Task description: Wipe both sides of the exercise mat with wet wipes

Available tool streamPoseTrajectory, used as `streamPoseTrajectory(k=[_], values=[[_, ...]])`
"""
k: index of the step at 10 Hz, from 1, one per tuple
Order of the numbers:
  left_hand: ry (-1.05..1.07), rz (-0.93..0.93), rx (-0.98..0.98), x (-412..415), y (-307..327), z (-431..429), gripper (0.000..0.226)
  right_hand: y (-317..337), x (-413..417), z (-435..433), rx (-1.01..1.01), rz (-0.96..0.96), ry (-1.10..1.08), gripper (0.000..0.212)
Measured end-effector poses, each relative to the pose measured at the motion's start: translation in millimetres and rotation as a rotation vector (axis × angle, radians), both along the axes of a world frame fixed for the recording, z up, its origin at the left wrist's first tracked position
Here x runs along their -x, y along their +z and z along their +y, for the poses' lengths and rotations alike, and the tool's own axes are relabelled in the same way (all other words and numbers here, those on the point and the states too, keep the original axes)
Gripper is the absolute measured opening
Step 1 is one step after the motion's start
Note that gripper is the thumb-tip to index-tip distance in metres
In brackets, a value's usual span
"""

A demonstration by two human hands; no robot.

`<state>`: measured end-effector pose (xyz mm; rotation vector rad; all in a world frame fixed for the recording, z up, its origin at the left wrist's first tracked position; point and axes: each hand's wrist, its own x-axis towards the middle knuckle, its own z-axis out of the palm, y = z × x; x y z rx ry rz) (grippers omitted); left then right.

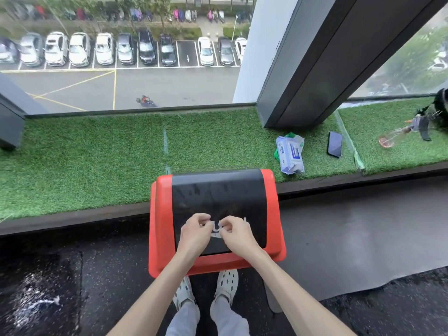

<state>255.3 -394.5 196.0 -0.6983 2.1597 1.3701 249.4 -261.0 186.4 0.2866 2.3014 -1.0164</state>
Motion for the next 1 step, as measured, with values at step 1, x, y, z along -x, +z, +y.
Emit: streamPoseTrajectory(k=[1], values=[[-0.021,0.027,-0.049,0.9,8.9,-0.2,0.016,13.1,-0.7,2.0,0.041,0.032,-0.013,0.023]])
